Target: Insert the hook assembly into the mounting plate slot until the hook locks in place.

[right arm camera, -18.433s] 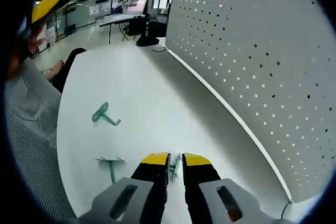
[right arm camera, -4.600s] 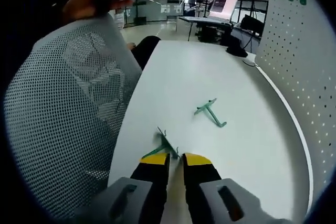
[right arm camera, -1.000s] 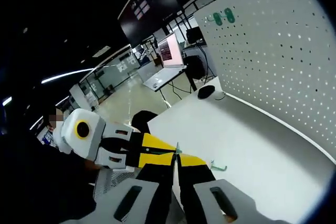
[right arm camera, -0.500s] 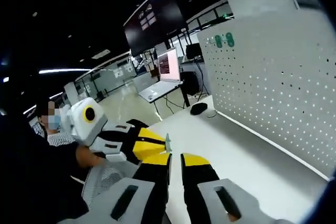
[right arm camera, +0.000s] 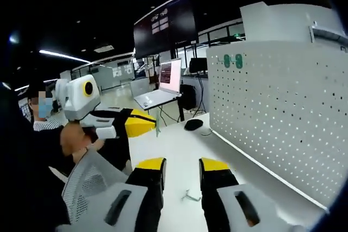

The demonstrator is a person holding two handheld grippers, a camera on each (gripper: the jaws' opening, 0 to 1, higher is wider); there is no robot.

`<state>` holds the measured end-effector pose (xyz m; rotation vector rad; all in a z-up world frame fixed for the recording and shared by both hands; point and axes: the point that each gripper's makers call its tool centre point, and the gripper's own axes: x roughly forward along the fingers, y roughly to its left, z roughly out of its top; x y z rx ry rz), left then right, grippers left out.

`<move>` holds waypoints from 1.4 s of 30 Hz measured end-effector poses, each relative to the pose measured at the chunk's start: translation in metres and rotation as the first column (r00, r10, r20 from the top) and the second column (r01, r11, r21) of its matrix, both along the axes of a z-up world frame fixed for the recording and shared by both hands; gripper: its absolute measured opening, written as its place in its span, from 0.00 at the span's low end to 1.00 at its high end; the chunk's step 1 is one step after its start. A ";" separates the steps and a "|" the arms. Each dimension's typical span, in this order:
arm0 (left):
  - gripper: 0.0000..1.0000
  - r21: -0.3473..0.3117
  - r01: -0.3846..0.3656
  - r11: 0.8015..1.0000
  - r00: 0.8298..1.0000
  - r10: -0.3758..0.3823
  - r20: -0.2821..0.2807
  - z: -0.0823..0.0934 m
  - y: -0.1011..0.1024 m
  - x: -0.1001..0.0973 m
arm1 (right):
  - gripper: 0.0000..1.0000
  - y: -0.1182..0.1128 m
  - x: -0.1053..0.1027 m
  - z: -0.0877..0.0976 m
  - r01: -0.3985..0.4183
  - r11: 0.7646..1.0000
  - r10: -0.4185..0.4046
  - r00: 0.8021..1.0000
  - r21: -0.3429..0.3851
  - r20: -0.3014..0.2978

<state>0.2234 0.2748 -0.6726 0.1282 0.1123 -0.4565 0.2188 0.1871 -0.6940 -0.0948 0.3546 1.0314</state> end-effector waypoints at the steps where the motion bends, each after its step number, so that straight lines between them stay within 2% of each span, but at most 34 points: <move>1: 0.03 0.001 -0.005 1.000 1.000 0.005 0.005 0.002 0.003 0.001 | 0.28 -0.001 0.001 0.000 0.002 1.000 -0.002 1.000 -0.003 0.010; 4: 0.03 0.003 -0.030 1.000 0.999 0.030 0.017 0.009 0.014 0.010 | 0.34 -0.006 0.007 0.000 0.025 1.000 -0.025 0.998 -0.011 0.054; 8: 0.03 0.006 -0.068 0.998 0.997 0.068 0.042 0.023 0.032 0.024 | 0.42 -0.011 0.011 -0.005 0.043 0.999 -0.042 0.998 -0.014 0.050; 11: 0.03 0.006 -0.097 0.995 0.994 0.096 0.060 0.035 0.048 0.037 | 0.46 -0.019 0.018 -0.005 0.076 0.997 -0.075 0.995 -0.011 0.072; 19: 0.03 -0.025 -0.175 0.984 0.980 0.176 0.091 0.067 0.087 0.079 | 0.52 -0.031 0.029 -0.010 0.119 0.993 -0.119 0.991 0.002 0.061; 22: 0.03 -0.082 -0.198 0.977 0.974 0.206 0.091 0.082 0.101 0.100 | 0.52 -0.037 0.032 -0.010 0.139 0.990 -0.139 0.989 0.006 0.053; 24: 0.03 -0.094 -0.207 0.974 0.972 0.216 0.097 0.089 0.107 0.115 | 0.52 -0.042 0.034 -0.009 0.151 0.989 -0.150 0.987 0.000 0.059; 27: 0.03 -0.102 -0.204 0.974 0.971 0.214 0.104 0.096 0.108 0.133 | 0.52 -0.050 0.037 -0.009 0.182 0.983 -0.182 0.981 0.000 0.067; 37: 0.03 -0.084 -0.198 0.977 0.968 0.208 0.140 0.112 0.100 0.210 | 0.51 -0.070 0.043 -0.022 0.276 0.961 -0.276 0.961 -0.010 0.032; 42: 0.03 -0.068 -0.202 0.977 0.966 0.211 0.147 0.111 0.094 0.241 | 0.51 -0.077 0.044 -0.026 0.307 0.952 -0.306 0.952 -0.017 0.024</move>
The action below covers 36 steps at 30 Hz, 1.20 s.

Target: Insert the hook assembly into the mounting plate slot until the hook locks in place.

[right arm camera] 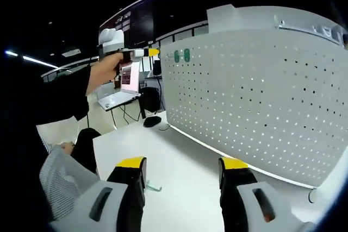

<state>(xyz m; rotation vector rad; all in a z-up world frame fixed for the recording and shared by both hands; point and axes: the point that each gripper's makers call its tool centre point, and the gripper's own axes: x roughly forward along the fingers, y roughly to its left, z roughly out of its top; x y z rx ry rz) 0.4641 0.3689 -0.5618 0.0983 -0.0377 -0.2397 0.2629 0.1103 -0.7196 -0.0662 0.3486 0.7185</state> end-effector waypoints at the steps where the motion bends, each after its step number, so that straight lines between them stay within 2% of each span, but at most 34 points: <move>1: 0.03 0.016 -0.012 1.000 1.000 0.012 -0.001 -0.001 0.001 0.004 | 0.51 -0.002 0.000 -0.001 0.007 1.000 -0.007 1.000 -0.001 -0.004; 6: 0.03 0.022 -0.054 0.998 0.998 0.054 -0.016 -0.012 0.010 0.022 | 0.51 -0.011 0.002 -0.004 0.036 0.999 -0.036 0.999 -0.005 -0.011; 12: 0.03 -0.006 -0.079 0.997 0.997 0.079 -0.003 -0.011 0.016 0.027 | 0.50 -0.015 0.005 -0.005 0.050 0.999 -0.050 0.999 -0.007 -0.017; 23: 0.03 0.049 -0.105 0.993 0.994 0.104 0.015 -0.014 0.020 0.035 | 0.50 -0.014 0.007 0.000 0.043 0.999 -0.043 0.999 -0.012 -0.011; 25: 0.03 0.042 -0.098 0.994 0.995 0.098 0.011 -0.015 0.020 0.037 | 0.50 -0.013 0.008 0.000 0.042 0.999 -0.043 0.999 -0.012 -0.012; 32: 0.03 0.106 -0.099 0.989 0.995 0.098 0.017 -0.019 0.020 0.043 | 0.50 -0.006 0.007 0.001 0.028 1.000 -0.028 1.000 -0.015 -0.014; 36: 0.04 0.118 -0.098 0.988 0.995 0.097 0.019 -0.018 0.021 0.042 | 0.50 -0.008 0.006 0.004 0.031 0.999 -0.031 1.000 -0.013 -0.005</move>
